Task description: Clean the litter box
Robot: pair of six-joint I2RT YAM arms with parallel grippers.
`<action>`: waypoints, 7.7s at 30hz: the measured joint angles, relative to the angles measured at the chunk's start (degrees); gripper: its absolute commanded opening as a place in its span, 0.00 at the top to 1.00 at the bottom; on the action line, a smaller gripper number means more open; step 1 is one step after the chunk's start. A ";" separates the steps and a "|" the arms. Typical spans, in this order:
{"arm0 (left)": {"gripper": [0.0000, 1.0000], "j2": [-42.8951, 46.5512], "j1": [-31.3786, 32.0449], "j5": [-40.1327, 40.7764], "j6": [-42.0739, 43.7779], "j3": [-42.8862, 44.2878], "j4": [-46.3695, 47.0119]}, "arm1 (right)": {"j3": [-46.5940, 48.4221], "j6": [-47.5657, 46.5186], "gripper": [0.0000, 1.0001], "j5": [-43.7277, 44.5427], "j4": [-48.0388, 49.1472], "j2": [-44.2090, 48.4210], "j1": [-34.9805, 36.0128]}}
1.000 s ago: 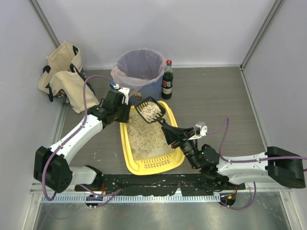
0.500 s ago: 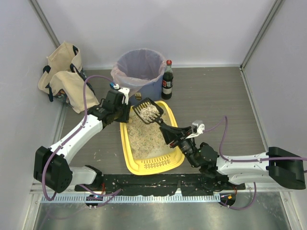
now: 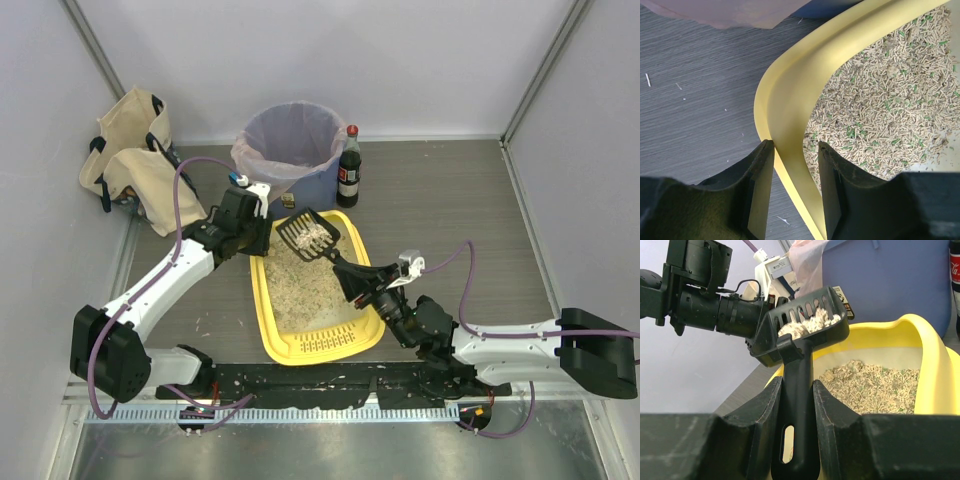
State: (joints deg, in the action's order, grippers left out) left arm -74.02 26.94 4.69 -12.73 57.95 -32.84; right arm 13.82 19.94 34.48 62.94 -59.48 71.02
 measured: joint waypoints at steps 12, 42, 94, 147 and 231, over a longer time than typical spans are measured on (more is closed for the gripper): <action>0.57 0.00 0.00 -0.02 0.00 0.00 0.00 | -0.70 0.81 0.98 -0.59 -0.68 1.27 -0.70; 0.57 0.02 0.00 -0.04 0.04 0.00 0.00 | -0.20 2.84 0.99 -2.89 -7.50 4.44 -2.16; 0.15 6.34 0.07 -2.71 0.15 -0.79 3.06 | -0.72 0.07 0.99 -3.98 -28.17 25.20 -3.50; 0.00 22.38 -8.13 1.57 -3.15 -6.01 9.84 | 60.52 -19.98 0.99 -31.82 -63.45 -9.31 -32.46; 0.00 21.20 -3.63 1.57 -2.86 -5.99 8.59 | 40.13 -38.71 0.99 -20.48 -46.25 10.10 -21.27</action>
State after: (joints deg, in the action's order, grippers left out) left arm -52.82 23.31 6.26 -15.59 51.96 -24.25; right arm 53.95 -18.76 14.00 16.69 -49.39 49.76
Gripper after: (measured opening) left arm 0.996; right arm 0.320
